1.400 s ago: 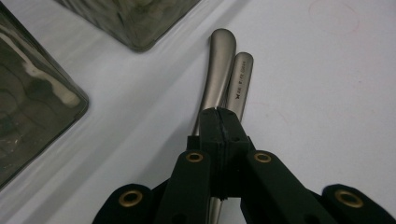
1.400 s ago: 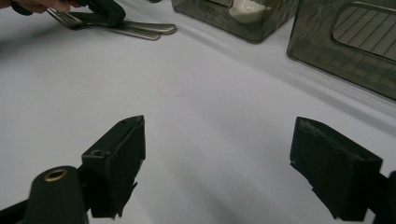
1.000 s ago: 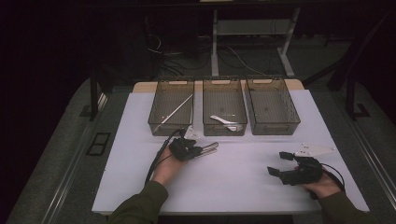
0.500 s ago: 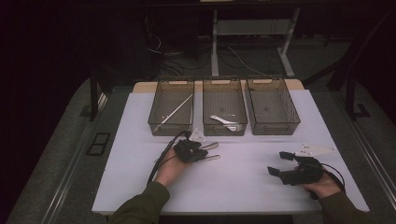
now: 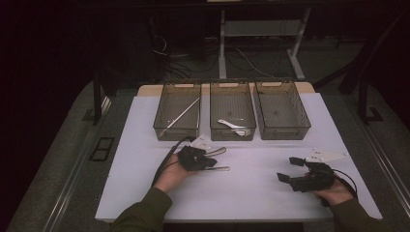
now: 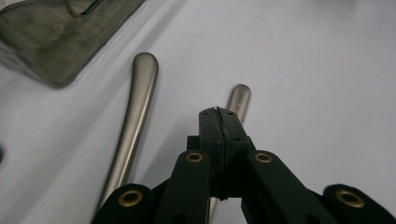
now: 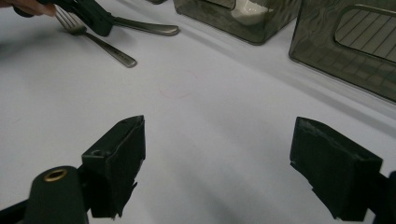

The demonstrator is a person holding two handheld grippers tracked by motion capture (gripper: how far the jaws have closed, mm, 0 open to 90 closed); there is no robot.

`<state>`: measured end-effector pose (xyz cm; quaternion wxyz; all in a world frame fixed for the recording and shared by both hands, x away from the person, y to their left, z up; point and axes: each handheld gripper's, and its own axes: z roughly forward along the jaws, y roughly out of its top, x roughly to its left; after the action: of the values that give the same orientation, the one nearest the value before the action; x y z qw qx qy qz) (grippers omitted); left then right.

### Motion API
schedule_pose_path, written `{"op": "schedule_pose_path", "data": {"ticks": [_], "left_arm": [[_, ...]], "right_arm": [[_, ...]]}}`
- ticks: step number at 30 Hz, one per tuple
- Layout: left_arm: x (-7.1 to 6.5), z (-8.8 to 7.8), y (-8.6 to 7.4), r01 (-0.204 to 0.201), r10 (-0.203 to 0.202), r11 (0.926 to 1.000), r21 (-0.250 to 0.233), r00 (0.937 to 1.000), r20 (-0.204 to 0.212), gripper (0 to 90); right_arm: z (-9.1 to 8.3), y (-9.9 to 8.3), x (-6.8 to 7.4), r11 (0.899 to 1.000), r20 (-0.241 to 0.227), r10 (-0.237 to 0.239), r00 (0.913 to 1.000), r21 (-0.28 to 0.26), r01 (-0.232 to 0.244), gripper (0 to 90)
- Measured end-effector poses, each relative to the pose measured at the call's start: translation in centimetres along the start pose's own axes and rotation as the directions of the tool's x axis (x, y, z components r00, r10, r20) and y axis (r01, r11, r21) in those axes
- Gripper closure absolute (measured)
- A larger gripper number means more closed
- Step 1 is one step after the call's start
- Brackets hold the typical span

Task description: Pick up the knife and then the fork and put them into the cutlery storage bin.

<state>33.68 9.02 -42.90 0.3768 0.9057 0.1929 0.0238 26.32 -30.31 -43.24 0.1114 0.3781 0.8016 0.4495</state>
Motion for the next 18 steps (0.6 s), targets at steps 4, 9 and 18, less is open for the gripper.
{"op": "schedule_pose_path", "data": {"ticks": [4, 9, 18], "left_arm": [[0.5, -2.0, -1.3, -0.005, 0.005, 0.9999, -0.013, 1.0, -0.003, 80.0], [0.8, -2.6, -2.5, -0.023, 0.023, 0.9996, 0.016, 0.9996, 0.016, 77.4], [0.9, -1.4, -2.8, -0.074, 0.072, 0.9937, 0.084, 0.9972, 0.022, 79.4]], "right_arm": [[0.0, 0.0, 0.0, 1.0, -0.002, 0.001, 1.0, 0.004, -0.001, 18.0], [0.1, 0.0, 0.0, 1.0, -0.001, 0.001, 1.0, 0.006, -0.001, 18.0], [0.0, 0.0, 0.0, 1.0, -0.002, 0.0, 1.0, 0.001, 0.0, 18.0]]}}
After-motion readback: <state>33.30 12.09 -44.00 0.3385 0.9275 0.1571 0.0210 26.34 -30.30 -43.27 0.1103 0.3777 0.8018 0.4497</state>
